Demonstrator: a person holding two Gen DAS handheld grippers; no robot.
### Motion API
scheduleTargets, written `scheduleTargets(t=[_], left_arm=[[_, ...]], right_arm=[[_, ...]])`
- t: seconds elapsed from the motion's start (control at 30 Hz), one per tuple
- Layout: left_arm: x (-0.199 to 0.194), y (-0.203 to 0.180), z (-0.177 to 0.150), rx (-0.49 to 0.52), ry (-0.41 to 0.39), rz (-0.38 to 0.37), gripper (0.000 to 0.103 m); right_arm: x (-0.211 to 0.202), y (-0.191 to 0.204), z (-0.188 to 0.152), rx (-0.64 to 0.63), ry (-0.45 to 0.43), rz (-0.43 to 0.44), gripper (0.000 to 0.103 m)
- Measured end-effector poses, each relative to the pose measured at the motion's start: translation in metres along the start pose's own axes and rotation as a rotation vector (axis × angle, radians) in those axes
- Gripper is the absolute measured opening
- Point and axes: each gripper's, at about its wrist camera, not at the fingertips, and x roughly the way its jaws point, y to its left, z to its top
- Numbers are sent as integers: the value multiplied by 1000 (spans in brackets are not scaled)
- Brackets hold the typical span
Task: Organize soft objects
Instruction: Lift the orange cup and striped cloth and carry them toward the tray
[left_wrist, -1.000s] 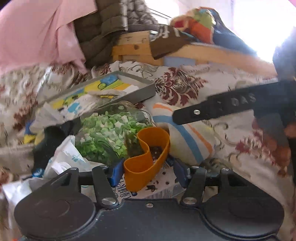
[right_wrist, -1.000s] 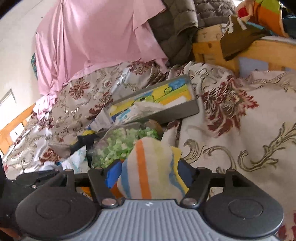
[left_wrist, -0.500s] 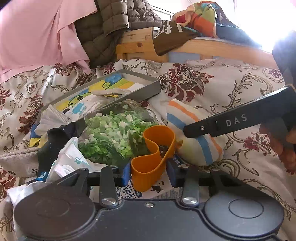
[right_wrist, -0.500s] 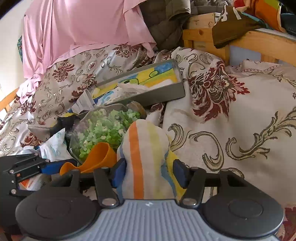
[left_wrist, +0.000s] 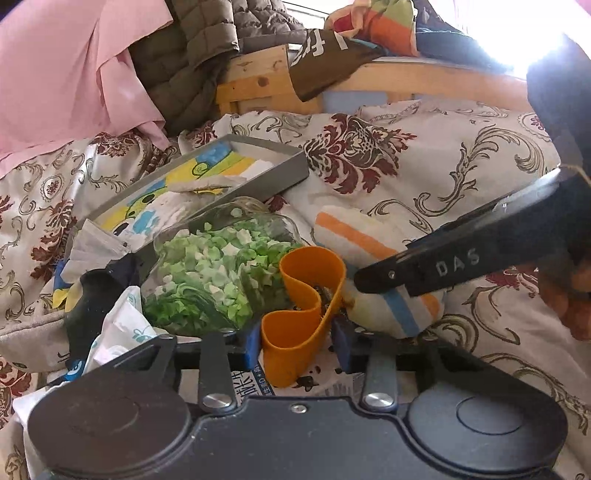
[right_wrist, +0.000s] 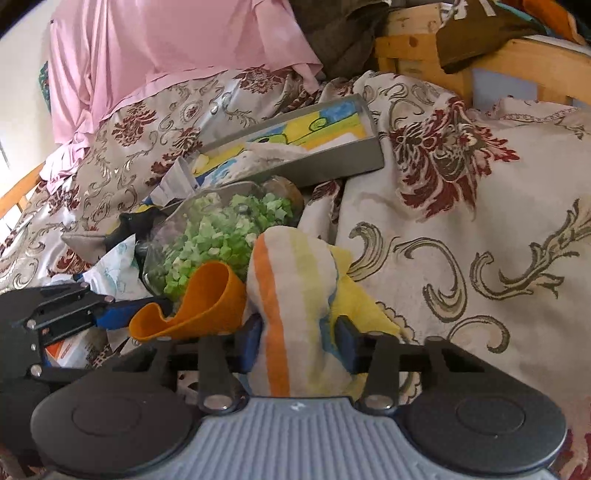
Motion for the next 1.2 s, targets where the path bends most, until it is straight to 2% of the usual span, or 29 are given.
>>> scheduleTargets(t=[0.13, 0.3, 0.5, 0.6, 0.73, 0.83, 0.87, 1.2], left_arm=[[-3, -5, 1, 19, 6, 4, 34], [-10, -19, -2, 117, 4, 13, 34], [1, -36, 0, 207, 25, 102, 36], [5, -39, 4, 233, 37, 115, 38], [11, -28, 9, 164, 50, 91, 39], [12, -22, 11, 96, 51, 77, 31], [12, -21, 11, 78, 48, 76, 30], [-2, -20, 3, -38, -20, 98, 28]], right_arm=[[-2, 2, 0, -14, -9, 2, 36], [-2, 2, 0, -6, -13, 1, 36], [-1, 0, 0, 6, -11, 2, 36], [-2, 0, 0, 6, -14, 1, 37], [-2, 0, 0, 11, -20, 5, 36], [-5, 3, 0, -6, -34, 17, 25], [-6, 5, 0, -19, -42, 19, 17], [-11, 9, 1, -39, -74, 26, 15]])
